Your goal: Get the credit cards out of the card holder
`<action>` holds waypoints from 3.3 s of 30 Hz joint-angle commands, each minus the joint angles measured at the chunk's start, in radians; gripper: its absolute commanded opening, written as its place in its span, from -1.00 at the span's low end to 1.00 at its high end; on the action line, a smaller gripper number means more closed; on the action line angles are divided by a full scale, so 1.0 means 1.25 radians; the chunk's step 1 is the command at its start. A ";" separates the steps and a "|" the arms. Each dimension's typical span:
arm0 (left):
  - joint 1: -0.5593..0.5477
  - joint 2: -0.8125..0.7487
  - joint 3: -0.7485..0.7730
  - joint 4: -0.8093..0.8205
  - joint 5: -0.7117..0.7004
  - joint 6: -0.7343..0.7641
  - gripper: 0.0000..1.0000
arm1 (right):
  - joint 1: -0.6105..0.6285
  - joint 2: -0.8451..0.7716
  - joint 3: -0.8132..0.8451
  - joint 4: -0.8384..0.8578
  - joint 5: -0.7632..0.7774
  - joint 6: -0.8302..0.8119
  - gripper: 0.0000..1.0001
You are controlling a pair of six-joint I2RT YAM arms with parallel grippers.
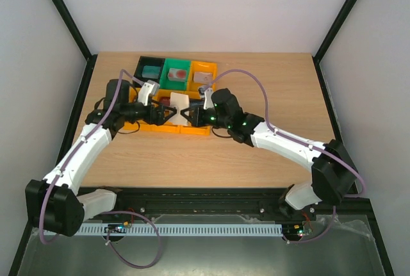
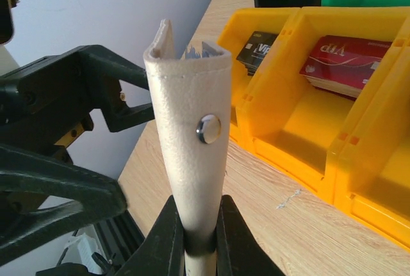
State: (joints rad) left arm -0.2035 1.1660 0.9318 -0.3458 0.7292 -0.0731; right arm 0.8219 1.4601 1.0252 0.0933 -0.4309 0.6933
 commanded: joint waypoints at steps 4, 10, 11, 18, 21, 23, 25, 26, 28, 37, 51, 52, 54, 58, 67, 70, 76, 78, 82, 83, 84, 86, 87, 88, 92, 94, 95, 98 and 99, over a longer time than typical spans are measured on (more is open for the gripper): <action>-0.024 0.014 0.002 0.048 -0.111 -0.031 0.80 | 0.040 0.013 0.063 -0.021 0.044 -0.022 -0.97; -0.036 0.015 -0.006 0.049 -0.165 -0.019 0.59 | 0.057 0.015 0.086 -0.032 0.041 -0.042 -0.97; -0.036 0.015 -0.008 0.048 -0.194 -0.014 0.41 | 0.057 0.011 0.085 -0.026 0.033 -0.043 -0.97; -0.038 0.012 -0.026 0.049 -0.339 0.027 -0.03 | 0.058 -0.046 0.070 0.014 0.007 -0.038 -0.97; -0.038 0.016 -0.039 0.057 -0.411 0.047 -0.18 | 0.056 -0.076 0.063 0.021 0.000 -0.035 -0.97; -0.035 0.014 -0.046 0.063 -0.450 0.057 -0.23 | 0.054 -0.095 0.066 0.007 0.000 -0.035 -0.97; -0.024 0.011 -0.048 0.065 -0.468 0.059 -0.24 | 0.048 -0.114 0.062 -0.013 0.008 -0.035 -0.97; -0.014 0.009 -0.048 0.066 -0.468 0.056 -0.24 | 0.042 -0.124 0.057 -0.018 0.014 -0.036 -0.97; 0.009 0.002 -0.047 0.064 -0.462 0.048 -0.24 | 0.030 -0.141 0.044 -0.026 0.016 -0.033 -0.97; 0.062 -0.044 -0.058 0.069 -0.317 0.019 -0.14 | -0.013 -0.157 0.008 -0.048 -0.019 -0.042 -0.97; 0.034 -0.032 0.112 -0.125 0.246 0.143 0.82 | -0.017 -0.137 0.116 -0.233 -0.123 -0.347 -0.97; 0.022 -0.026 0.131 -0.155 0.265 0.162 0.87 | -0.018 -0.133 0.119 -0.236 -0.136 -0.360 -0.97; 0.008 -0.018 0.160 -0.177 0.297 0.170 0.92 | -0.018 -0.131 0.123 -0.239 -0.163 -0.384 -0.97; 0.006 -0.012 0.178 -0.167 0.273 0.148 0.90 | -0.018 -0.142 0.109 -0.205 -0.246 -0.407 -0.97; -0.003 -0.016 0.145 -0.223 0.312 0.245 0.31 | -0.017 -0.173 0.087 -0.161 -0.366 -0.460 -0.97; -0.003 -0.021 0.142 -0.264 0.347 0.297 0.11 | -0.018 -0.174 0.091 -0.158 -0.378 -0.466 -0.97; -0.003 -0.030 0.151 -0.387 0.425 0.457 -0.64 | -0.023 -0.168 0.098 -0.156 -0.366 -0.465 -0.97; -0.003 -0.034 0.152 -0.374 0.410 0.437 -0.94 | -0.025 -0.168 0.097 -0.154 -0.358 -0.461 -0.97; 0.002 -0.039 0.129 -0.248 0.298 0.258 -0.95 | -0.026 -0.177 0.093 -0.160 -0.202 -0.450 -0.43; 0.005 -0.039 0.120 -0.216 0.261 0.215 -0.95 | -0.026 -0.182 0.087 -0.161 -0.124 -0.446 -0.23; 0.008 -0.040 0.112 -0.190 0.227 0.179 -0.95 | -0.027 -0.185 0.084 -0.165 -0.044 -0.440 -0.14; 0.013 -0.039 0.102 -0.159 0.175 0.140 -0.95 | -0.026 -0.187 0.079 -0.175 0.097 -0.434 -0.06; 0.014 -0.039 0.099 -0.151 0.162 0.129 -0.95 | -0.024 -0.185 0.077 -0.179 0.149 -0.433 -0.06; 0.014 -0.038 0.098 -0.147 0.159 0.124 -0.95 | -0.022 -0.183 0.075 -0.181 0.160 -0.435 -0.05; 0.016 -0.039 0.100 -0.152 0.197 0.130 -0.95 | -0.002 -0.176 0.053 -0.155 0.011 -0.459 0.31; 0.017 -0.041 0.102 -0.155 0.192 0.132 -0.95 | 0.014 -0.170 0.043 -0.133 -0.005 -0.455 0.40; 0.017 -0.042 0.102 -0.155 0.185 0.131 -0.95 | 0.021 -0.166 0.039 -0.127 0.015 -0.451 0.40; 0.018 -0.042 0.098 -0.156 0.200 0.134 -0.95 | 0.027 -0.142 0.039 -0.121 0.031 -0.446 0.42; 0.019 -0.042 0.097 -0.158 0.213 0.138 -0.95 | 0.027 -0.134 0.041 -0.120 0.012 -0.452 0.45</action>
State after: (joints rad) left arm -0.1883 1.1244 1.0565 -0.5655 0.9592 0.1078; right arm 0.8455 1.2610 1.0840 -0.1112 -0.4061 0.1360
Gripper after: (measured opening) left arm 0.114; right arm 0.710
